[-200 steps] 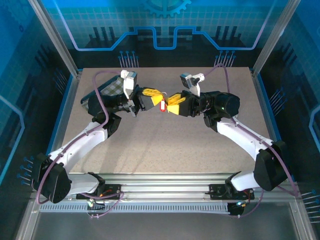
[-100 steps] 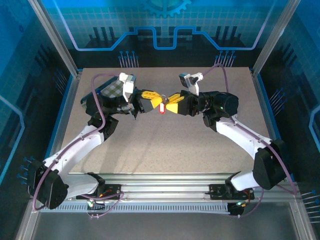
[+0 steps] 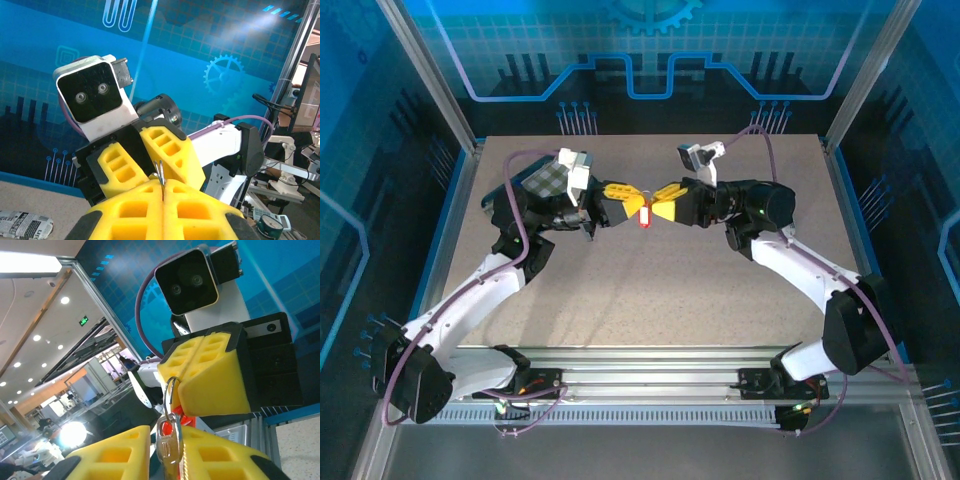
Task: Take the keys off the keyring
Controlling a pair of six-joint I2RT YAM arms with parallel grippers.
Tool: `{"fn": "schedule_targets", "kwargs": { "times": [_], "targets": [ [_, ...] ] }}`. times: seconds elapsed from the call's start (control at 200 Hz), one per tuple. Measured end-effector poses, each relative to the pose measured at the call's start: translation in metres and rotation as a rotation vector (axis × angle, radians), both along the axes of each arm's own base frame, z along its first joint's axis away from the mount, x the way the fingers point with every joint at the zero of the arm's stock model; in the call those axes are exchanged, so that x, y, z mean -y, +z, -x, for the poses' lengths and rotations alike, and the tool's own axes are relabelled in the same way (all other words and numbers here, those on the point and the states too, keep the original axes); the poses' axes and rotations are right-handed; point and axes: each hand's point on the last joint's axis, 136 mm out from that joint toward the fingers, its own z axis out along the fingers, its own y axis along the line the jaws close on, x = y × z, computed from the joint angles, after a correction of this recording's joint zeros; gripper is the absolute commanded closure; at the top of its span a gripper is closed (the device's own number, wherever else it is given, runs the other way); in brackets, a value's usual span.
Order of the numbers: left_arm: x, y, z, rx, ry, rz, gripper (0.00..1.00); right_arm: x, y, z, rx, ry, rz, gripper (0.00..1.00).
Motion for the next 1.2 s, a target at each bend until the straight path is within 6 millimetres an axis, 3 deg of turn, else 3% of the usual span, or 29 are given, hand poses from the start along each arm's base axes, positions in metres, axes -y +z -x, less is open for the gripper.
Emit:
{"fn": "schedule_targets", "kwargs": {
  "times": [0.786,1.201],
  "targets": [
    [-0.002,0.003,-0.001,0.010,0.023,0.009,1.00,0.003,-0.004,0.009,0.004,0.013,0.015,0.72],
    [-0.005,0.002,0.000,0.038,0.053,0.007,1.00,-0.003,-0.009,0.013,-0.014,0.044,0.032,0.77]
  ]
}}
